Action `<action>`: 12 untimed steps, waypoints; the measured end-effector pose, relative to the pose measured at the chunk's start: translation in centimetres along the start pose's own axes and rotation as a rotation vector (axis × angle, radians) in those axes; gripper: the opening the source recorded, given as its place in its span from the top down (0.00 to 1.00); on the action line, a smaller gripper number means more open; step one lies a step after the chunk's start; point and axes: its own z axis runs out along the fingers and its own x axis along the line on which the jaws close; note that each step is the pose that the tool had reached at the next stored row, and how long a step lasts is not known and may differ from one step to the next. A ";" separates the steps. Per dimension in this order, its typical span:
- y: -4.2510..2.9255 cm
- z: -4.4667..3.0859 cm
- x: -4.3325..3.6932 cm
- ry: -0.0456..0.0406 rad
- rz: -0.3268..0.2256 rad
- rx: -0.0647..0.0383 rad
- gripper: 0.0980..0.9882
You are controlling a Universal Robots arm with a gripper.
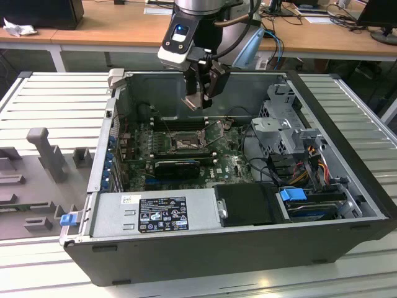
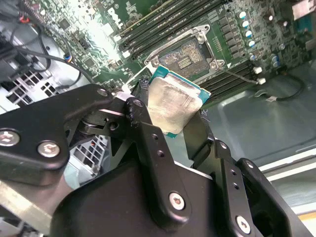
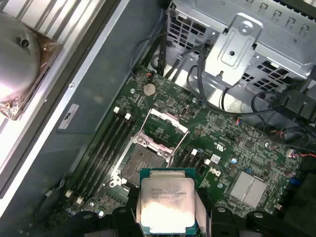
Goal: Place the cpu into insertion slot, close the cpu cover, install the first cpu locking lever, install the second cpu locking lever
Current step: 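Place the cpu into insertion slot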
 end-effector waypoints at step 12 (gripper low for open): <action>-0.07 0.80 -0.01 -0.0014 0.016 0.000 0.52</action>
